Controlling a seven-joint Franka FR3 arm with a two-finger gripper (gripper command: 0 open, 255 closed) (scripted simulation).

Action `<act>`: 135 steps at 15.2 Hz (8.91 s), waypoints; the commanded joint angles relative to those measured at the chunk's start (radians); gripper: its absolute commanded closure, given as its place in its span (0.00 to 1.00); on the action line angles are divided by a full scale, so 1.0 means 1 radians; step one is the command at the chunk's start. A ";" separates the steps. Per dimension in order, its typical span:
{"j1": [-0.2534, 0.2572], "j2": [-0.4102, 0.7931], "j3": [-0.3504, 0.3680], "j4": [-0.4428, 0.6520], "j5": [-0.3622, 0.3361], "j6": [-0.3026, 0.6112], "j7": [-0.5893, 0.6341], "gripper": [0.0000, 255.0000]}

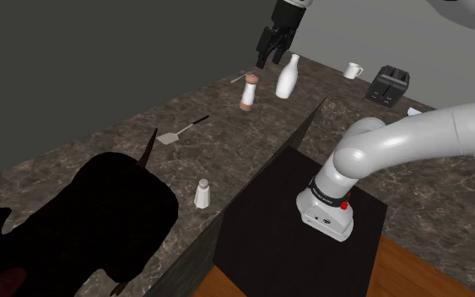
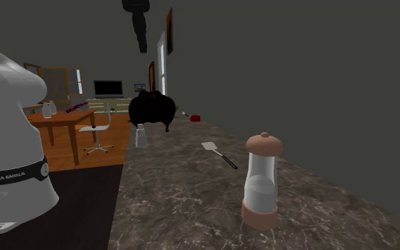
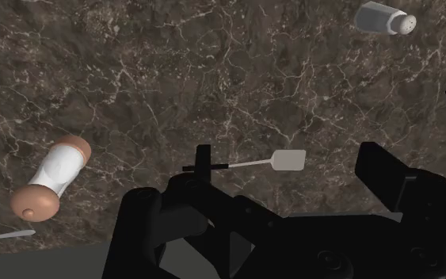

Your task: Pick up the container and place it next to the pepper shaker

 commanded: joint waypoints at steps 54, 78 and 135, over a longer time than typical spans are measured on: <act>-0.189 1.029 -0.412 0.454 0.212 0.416 -0.651 1.00; -0.186 0.951 -0.426 0.610 0.157 0.195 -0.585 1.00; 0.017 0.213 -0.081 0.230 0.052 -0.045 0.038 1.00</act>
